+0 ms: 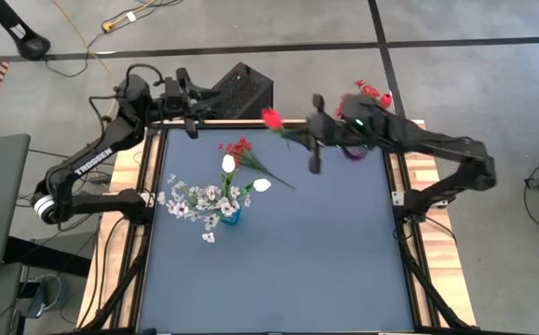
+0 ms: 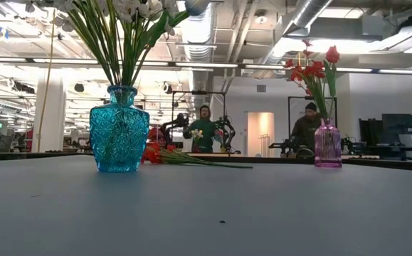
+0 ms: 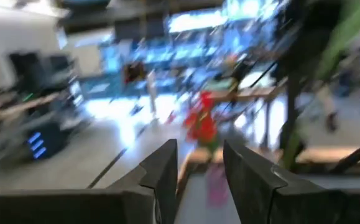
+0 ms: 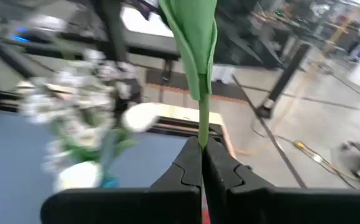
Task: Sort flowers into vase by color
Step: Put the top left red flower into the purple vase
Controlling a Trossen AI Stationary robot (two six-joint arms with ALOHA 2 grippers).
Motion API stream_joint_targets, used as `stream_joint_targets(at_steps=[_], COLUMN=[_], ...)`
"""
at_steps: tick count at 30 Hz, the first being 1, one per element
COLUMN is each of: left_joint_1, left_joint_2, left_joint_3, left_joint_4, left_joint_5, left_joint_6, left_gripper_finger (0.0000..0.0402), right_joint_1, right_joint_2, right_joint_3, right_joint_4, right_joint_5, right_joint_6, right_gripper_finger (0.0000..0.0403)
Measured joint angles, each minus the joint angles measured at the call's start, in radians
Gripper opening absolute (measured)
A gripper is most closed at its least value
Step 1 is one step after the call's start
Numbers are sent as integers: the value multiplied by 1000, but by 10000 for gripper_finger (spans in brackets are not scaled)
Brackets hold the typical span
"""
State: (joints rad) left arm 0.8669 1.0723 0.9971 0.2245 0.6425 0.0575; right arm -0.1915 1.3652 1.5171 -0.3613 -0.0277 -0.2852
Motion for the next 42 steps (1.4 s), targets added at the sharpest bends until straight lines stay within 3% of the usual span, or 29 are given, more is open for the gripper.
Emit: stream_joint_targets(at_steps=[3, 5, 12, 16, 19, 29, 37, 42], left_joint_1=[48, 71, 116, 115, 114, 94, 46, 31], left_joint_2=[-10, -7, -8, -8, -8, -8, -8, -8], left_joint_3=[-41, -90, -315, -434, -507, -646, -674, -674], left_joint_4=[-104, -116, 53, 149, 207, 259, 260, 259], left_joint_5=[-20, -22, -45, -118, -146, -153, -154, -153], left_joint_6=[64, 72, 30, 16, -15, -79, -81, -81], left_gripper_finger=[121, 120, 119, 119, 119, 119, 119, 119], right_joint_1=[82, 151, 368, 399, 380, 175, -32, -90], right_joint_2=[-141, -249, -585, -702, -734, -679, -628, -606], right_joint_3=[-143, -258, -700, -885, -966, -1006, -1023, -1068], right_joint_4=[22, 62, 169, 251, 282, 477, 585, 723], right_joint_5=[16, 101, 678, 948, 1081, 1113, 970, 937], right_joint_6=[27, 55, 228, 259, 243, -4, -42, -112], right_gripper_finger=[23, 23, 24, 26, 23, 24, 24, 24])
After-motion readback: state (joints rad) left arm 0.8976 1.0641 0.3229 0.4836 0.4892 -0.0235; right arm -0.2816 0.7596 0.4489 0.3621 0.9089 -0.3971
